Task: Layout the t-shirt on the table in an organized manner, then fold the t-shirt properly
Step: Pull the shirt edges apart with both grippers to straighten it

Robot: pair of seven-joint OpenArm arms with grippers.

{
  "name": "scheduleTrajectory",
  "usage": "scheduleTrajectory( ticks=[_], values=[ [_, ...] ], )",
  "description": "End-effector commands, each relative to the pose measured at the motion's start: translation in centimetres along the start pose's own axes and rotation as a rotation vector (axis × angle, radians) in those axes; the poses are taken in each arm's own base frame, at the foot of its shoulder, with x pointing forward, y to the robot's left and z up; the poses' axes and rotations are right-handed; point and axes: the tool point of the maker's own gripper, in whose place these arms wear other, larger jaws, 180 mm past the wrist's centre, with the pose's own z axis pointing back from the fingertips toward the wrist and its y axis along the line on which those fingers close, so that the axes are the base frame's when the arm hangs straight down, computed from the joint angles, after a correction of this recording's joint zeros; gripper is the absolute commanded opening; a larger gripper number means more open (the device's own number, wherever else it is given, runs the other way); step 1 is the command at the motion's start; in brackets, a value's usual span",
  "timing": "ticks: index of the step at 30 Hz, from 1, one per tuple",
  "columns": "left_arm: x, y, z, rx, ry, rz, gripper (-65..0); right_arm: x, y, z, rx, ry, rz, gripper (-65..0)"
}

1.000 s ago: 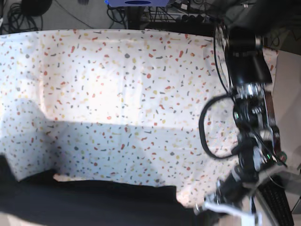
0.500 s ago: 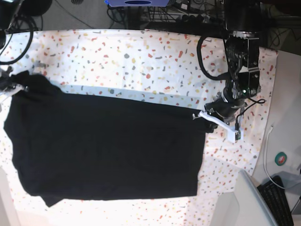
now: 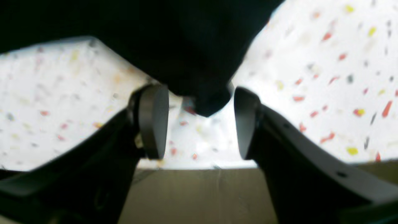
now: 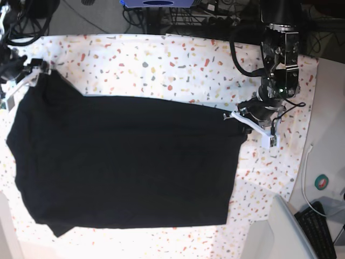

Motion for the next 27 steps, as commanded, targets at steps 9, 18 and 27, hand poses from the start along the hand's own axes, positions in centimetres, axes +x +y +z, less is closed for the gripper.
scheduleTrajectory(
  ticks=[9, 18, 27],
  values=[
    [1.1, 2.0, 0.0, 0.037, -0.026, -0.028, -65.0, 8.8, -5.6, -6.7, -0.011, -0.142, -0.153, -65.0],
    [0.9, 3.0, -0.1, 0.059, -0.015, -0.026, -65.0, 7.4, -4.3, -9.0, 0.023, -0.064, -0.151, -65.0],
    [2.4, 5.0, 0.5, 0.090, -0.053, -0.071, -65.0, 4.8, -2.7, -11.8, 0.047, -0.017, -0.126, -65.0]
  ],
)
